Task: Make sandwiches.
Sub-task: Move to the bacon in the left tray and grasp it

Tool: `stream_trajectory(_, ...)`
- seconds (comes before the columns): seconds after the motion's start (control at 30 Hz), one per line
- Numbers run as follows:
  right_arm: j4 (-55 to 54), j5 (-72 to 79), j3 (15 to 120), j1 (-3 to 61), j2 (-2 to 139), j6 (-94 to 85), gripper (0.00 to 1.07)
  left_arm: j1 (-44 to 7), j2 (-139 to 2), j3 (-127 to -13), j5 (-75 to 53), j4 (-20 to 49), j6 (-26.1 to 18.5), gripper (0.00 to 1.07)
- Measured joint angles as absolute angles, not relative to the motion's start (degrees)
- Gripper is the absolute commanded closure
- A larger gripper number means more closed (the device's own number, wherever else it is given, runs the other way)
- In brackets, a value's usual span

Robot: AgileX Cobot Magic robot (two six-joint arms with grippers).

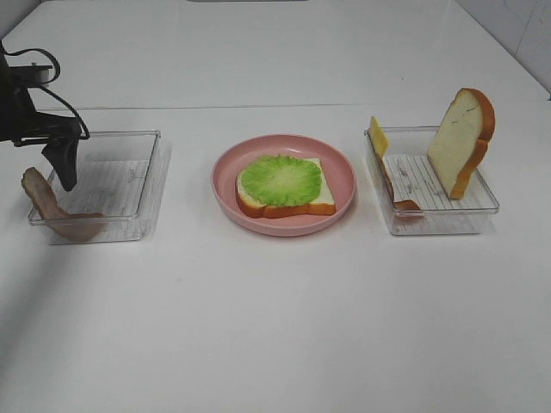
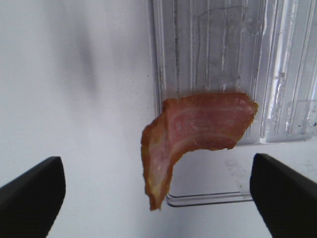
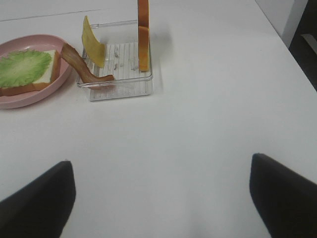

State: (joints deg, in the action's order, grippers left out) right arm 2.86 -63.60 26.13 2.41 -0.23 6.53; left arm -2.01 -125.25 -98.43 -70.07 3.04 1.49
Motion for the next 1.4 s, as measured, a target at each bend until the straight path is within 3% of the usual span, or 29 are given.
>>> stream_trajectory(0.23, 2.9, -63.6, 26.1, 2.4, -0.2, 6.5, 0.18, -2.0, -126.4, -98.4, -70.1, 3.7, 1.3, 0.15)
stream_trajectory(0.33, 2.9, -63.6, 26.1, 2.4, -0.2, 6.5, 0.18, -2.0, -126.5, -98.4, -70.1, 3.7, 1.3, 0.24)
stream_trajectory(0.37, 2.9, -63.6, 26.1, 2.4, -0.2, 6.5, 0.18, -2.0, -126.5, -98.4, -70.1, 3.7, 1.3, 0.35)
stream_trajectory(0.4, 2.9, -63.6, 26.1, 2.4, -0.2, 6.5, 0.18, -2.0, -126.5, -98.4, -70.1, 3.7, 1.3, 0.35)
stream_trajectory(0.43, 2.9, -63.6, 26.1, 2.4, -0.2, 6.5, 0.18, -2.0, -126.5, -98.4, -70.0, 3.7, 1.3, 0.45)
stream_trajectory(0.53, 2.9, -63.6, 26.1, 2.4, -0.2, 6.5, 0.18, -2.0, -126.5, -98.4, -69.6, 3.7, 1.3, 0.52)
stream_trajectory(1.27, 2.9, -63.6, 26.1, 2.4, -0.2, 6.5, 0.18, -2.0, -126.5, -98.4, -69.6, 4.6, 1.9, 0.52)
stream_trajectory(1.33, 2.9, -63.6, 26.1, 2.4, -0.2, 6.5, 0.18, -2.0, -126.5, -98.4, -69.6, 4.6, 2.6, 0.69)
stream_trajectory(1.37, 2.9, -63.6, 26.1, 2.4, -0.2, 6.5, 0.18, -2.0, -126.5, -98.4, -69.6, 4.6, 2.6, 0.69)
stream_trajectory(1.4, 2.9, -63.6, 26.1, 2.4, -0.2, 6.5, 0.18, -2.0, -126.5, -98.4, -69.6, 4.5, 2.9, 0.85)
